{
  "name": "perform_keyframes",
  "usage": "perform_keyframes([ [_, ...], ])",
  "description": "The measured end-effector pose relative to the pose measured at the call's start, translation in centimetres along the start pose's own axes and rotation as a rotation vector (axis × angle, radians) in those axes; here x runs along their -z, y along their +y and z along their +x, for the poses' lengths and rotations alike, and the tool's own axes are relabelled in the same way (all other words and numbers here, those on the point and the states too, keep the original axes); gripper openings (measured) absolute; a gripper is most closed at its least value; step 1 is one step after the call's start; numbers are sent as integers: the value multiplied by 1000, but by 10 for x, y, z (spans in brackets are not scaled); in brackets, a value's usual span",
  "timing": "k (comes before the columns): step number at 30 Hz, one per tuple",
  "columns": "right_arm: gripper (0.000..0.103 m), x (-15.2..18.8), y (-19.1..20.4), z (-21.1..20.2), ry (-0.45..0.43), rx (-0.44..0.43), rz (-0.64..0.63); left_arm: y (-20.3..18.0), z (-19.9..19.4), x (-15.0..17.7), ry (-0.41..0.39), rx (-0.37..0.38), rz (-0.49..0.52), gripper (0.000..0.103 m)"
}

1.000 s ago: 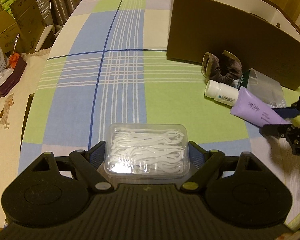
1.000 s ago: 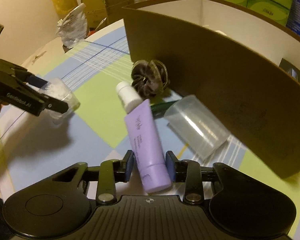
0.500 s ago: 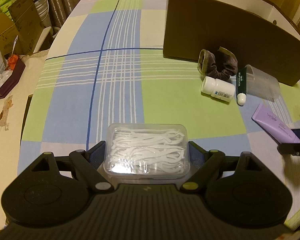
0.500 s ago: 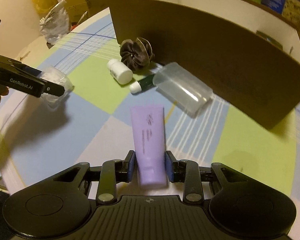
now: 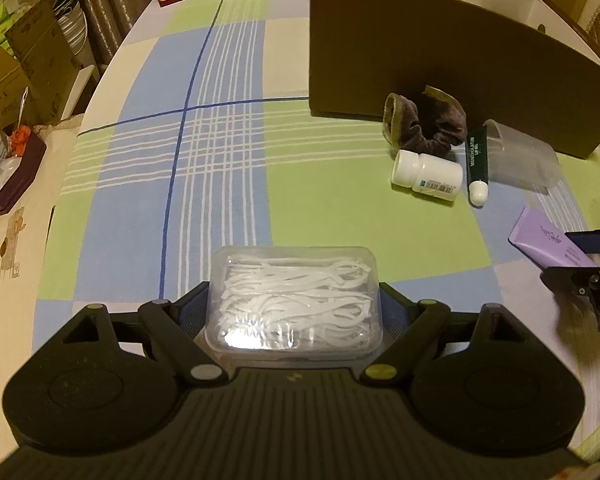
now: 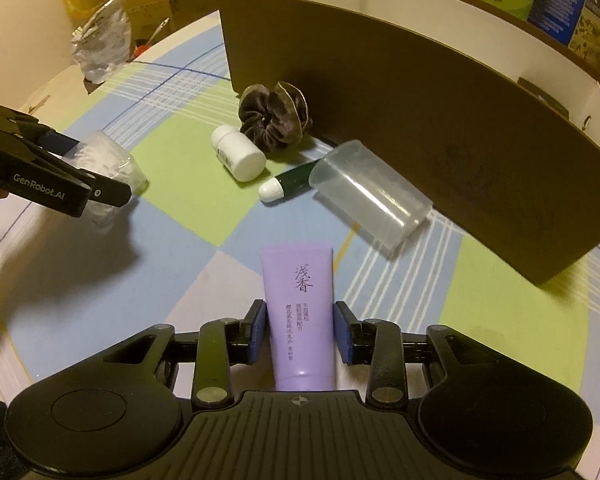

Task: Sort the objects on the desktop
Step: 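Carry the purple tube with the right tool into the brown box while the left tool carries the floss box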

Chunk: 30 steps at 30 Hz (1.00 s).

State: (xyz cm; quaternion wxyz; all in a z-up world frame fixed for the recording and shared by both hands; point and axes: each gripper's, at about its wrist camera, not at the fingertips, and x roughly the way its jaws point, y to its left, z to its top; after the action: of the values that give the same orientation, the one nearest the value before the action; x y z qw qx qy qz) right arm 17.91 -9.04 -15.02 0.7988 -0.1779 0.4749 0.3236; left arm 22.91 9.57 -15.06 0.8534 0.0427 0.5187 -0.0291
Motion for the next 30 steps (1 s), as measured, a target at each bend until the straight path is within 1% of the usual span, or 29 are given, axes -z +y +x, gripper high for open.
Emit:
perform_keyframes([
  [5,33,6,-7,-8,7,-14,51,-7,-2,0,2,18,26,83],
  [9,33,12,-14,-16,-2,-19,86,-14,-11,-2,-18,34,43,83],
  [12,32,15,-20,-25,-25,-25,123,-16,-19,-6,-39,40,44,83],
  [17,32,14,-33,-47,-106,-44,180,-19,-38,-19,-82,43,60,83],
  [20,32,9,-39,-62,-172,-51,203,-24,-52,-29,-122,50,81,83],
  [25,32,-7,-47,-87,-264,-47,208,-38,-73,-54,-200,75,136,83],
  [30,32,-30,-57,-109,-330,-52,208,-52,-89,-85,-272,103,192,83],
])
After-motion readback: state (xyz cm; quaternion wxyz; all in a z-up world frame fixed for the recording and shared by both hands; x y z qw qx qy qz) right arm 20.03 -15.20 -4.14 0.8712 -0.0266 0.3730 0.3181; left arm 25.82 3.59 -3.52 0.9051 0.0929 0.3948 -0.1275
